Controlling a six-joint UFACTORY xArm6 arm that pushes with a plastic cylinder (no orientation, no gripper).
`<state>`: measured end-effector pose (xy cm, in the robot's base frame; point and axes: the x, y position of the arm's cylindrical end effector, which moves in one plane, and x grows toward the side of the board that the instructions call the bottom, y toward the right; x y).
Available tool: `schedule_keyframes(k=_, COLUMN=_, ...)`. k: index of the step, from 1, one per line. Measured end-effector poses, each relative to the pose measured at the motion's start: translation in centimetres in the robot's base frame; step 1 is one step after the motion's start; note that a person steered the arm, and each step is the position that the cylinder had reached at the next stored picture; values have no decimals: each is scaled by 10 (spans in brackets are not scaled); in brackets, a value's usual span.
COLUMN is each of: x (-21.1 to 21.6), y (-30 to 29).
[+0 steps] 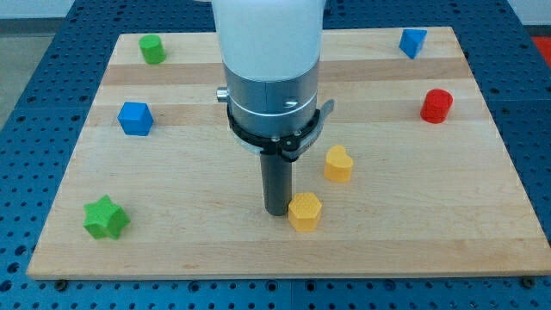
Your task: Adjust the hexagon at the bottom center of the board
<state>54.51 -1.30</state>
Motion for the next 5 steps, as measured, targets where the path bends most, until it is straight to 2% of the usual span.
schedule_keyframes(k=3, x=-25, y=1)
schedule_keyframes(k=5, x=-25, y=14)
